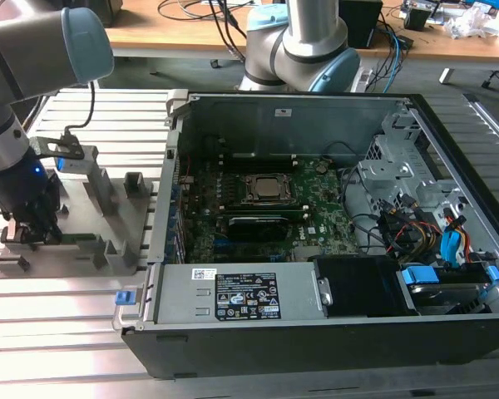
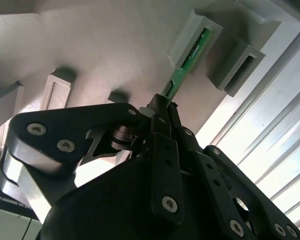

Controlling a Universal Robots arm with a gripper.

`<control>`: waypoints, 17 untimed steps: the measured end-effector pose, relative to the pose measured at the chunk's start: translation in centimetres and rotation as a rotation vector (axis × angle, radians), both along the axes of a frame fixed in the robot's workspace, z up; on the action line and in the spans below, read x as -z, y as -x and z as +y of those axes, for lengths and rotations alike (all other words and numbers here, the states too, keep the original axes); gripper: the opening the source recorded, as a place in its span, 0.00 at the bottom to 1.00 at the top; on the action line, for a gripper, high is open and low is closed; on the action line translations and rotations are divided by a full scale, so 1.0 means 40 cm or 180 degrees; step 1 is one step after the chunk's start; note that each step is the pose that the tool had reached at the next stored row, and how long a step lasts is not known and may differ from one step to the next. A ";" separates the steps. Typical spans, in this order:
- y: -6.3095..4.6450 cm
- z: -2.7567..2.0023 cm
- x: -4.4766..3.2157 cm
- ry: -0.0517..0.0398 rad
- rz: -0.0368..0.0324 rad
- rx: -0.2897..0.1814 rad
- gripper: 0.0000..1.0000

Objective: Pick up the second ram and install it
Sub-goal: 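Pick up the second ram and move it above second insertion slot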

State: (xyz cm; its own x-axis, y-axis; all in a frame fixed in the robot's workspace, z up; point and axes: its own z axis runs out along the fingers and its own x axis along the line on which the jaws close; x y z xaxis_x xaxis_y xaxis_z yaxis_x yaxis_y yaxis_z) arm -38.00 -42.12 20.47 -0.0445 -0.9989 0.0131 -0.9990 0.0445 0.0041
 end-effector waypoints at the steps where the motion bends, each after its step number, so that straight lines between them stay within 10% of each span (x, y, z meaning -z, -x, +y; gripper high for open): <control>1: 0.000 0.000 -0.004 0.0000 0.0000 0.0000 0.14; 17: 0.000 0.000 -0.037 0.0000 0.0000 0.0000 0.14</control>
State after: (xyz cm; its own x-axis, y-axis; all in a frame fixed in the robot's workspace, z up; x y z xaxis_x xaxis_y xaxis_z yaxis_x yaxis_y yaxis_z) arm -38.00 -42.12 21.94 -0.0445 -0.9989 0.0131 -0.9990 0.0446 0.0041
